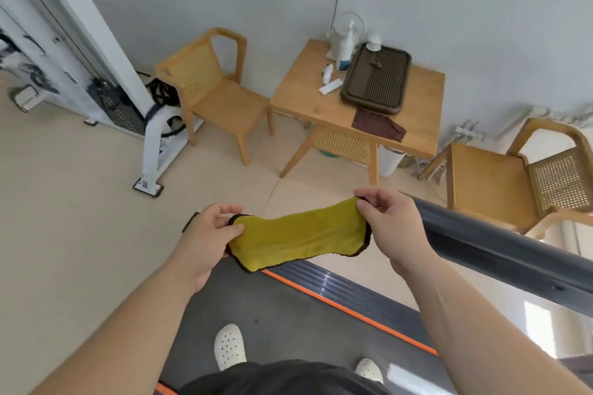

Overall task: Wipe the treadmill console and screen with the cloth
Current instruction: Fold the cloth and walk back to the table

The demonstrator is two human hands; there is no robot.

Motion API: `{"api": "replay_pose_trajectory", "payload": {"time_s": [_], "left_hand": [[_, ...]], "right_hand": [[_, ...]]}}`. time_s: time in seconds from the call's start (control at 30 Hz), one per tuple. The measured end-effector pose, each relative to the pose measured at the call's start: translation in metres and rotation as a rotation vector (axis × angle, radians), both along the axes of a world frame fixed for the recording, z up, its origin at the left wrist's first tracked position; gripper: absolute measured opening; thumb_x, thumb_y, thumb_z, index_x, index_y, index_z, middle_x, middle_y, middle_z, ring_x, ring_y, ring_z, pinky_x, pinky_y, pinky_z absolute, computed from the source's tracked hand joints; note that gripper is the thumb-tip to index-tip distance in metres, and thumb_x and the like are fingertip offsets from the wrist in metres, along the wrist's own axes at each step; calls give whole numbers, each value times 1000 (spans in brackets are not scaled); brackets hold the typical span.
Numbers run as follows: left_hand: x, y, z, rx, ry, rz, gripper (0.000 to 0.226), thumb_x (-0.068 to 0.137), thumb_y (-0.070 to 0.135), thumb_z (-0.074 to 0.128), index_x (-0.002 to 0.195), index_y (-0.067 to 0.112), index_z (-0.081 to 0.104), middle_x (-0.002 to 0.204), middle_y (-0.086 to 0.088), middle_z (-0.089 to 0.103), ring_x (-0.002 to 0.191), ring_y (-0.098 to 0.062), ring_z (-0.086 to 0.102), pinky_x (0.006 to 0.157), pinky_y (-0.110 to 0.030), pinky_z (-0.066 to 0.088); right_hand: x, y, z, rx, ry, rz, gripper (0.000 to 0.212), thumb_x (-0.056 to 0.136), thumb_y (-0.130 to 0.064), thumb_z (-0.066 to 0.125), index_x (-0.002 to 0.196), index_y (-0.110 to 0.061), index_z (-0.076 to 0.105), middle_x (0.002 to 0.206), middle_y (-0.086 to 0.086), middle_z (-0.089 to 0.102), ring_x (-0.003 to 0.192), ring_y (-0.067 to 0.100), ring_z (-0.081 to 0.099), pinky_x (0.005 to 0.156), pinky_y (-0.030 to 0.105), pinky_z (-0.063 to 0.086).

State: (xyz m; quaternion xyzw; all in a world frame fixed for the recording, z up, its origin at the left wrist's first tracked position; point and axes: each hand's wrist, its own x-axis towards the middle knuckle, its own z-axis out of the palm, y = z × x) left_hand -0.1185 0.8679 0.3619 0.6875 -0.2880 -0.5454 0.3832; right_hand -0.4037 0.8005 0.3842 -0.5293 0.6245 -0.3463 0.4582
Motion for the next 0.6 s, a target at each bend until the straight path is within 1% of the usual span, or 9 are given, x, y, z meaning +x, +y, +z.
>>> {"api": "replay_pose_trajectory", "payload": {"time_s": [0.1, 0.17, 0.23, 0.3, 0.33, 0.4, 0.5, 0.53, 0.6], "left_hand": [[65, -15, 2, -16, 43, -111, 21, 91, -4, 65, 104, 12, 62, 107, -13, 73, 93, -24, 65, 83, -41, 54], [92, -29, 5, -17, 28, -207, 28, 85, -9, 69, 100, 14, 64, 103, -11, 71, 92, -23, 64, 76, -31, 55], [112, -46, 6, -12, -6, -290, 39, 77, -7, 78, 97, 25, 69, 111, -6, 72, 98, -24, 68, 82, -35, 59], [125, -66, 9, -10, -53, -383, 46, 67, 4, 83, 98, 36, 70, 117, 0, 70, 105, -21, 68, 90, -41, 59], [129, -77, 10, -15, -101, -436, 48, 65, 8, 82, 101, 38, 70, 117, 3, 69, 105, -19, 67, 90, -40, 59], [132, -102, 12, -33, -195, -513, 48, 67, 5, 80, 103, 35, 69, 110, 5, 68, 99, -17, 66, 82, -33, 59], [131, -144, 15, -53, -297, -540, 47, 72, -7, 70, 100, 30, 69, 101, 4, 67, 87, -17, 64, 63, -21, 54], [133, -158, 15, -46, -337, -535, 47, 71, -8, 69, 99, 30, 69, 101, 4, 67, 86, -17, 63, 61, -21, 53], [139, -189, 12, -46, -424, -511, 48, 69, -6, 68, 96, 34, 70, 104, 5, 67, 90, -17, 64, 68, -29, 56]], "right_hand": [[59, -15, -5, 24, -9, -17, 27, 98, -11, 66, 100, -38, 71, 89, 1, 64, 85, 18, 62, 77, 33, 52], [83, -26, -6, 22, 11, -38, 28, 99, -12, 66, 100, -39, 71, 91, 1, 63, 87, 19, 62, 77, 33, 52], [102, -35, -4, 14, 16, -83, 31, 99, -10, 64, 100, -41, 69, 94, 0, 63, 88, 18, 62, 77, 31, 52], [115, -46, -3, 10, 15, -143, 34, 100, -8, 61, 102, -41, 68, 101, -2, 63, 84, 17, 61, 73, 32, 52], [120, -53, -3, 6, 25, -171, 34, 100, -7, 61, 102, -41, 68, 105, -3, 64, 80, 16, 60, 72, 32, 51], [125, -70, -6, -3, 53, -210, 34, 98, -5, 59, 101, -37, 70, 110, -1, 66, 77, 17, 58, 70, 31, 49], [130, -104, -8, 11, 76, -216, 28, 100, -8, 58, 96, -31, 73, 102, 3, 71, 81, 18, 62, 61, 22, 48], [131, -117, -8, 18, 72, -206, 27, 101, -9, 58, 94, -30, 74, 99, 1, 72, 84, 17, 63, 59, 17, 47], [134, -145, -10, 31, 52, -180, 28, 100, -8, 60, 92, -30, 74, 97, -4, 72, 88, 13, 64, 62, 14, 45]]}}
